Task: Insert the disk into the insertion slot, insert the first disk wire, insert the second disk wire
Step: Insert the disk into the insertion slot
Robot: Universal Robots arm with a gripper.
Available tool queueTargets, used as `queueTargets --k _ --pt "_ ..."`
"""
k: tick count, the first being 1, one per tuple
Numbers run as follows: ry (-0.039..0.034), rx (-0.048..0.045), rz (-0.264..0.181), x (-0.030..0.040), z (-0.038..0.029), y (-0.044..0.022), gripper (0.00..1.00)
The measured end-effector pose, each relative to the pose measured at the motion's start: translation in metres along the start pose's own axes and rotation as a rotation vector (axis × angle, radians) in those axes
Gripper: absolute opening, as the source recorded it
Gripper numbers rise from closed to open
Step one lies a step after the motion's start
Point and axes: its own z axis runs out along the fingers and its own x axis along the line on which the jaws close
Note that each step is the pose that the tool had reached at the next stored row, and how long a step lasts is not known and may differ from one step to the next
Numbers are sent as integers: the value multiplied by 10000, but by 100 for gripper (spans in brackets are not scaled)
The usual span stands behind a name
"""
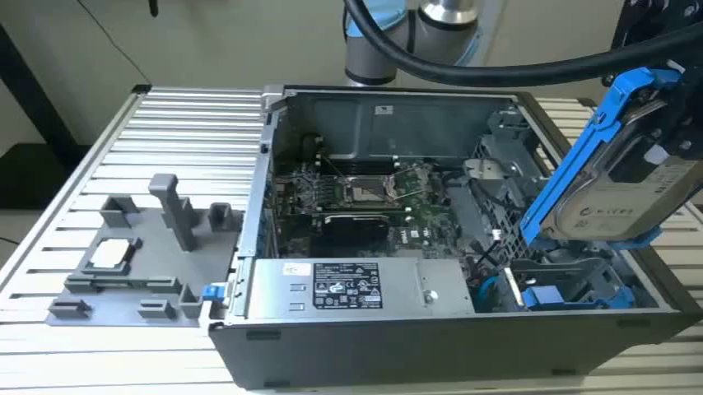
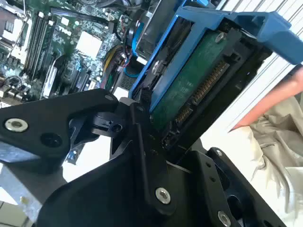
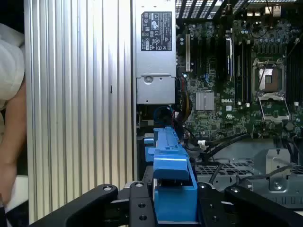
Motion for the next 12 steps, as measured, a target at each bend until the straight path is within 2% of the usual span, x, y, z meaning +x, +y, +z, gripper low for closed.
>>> queueTargets --k 12 --pt "0 0 0 0 0 0 33"
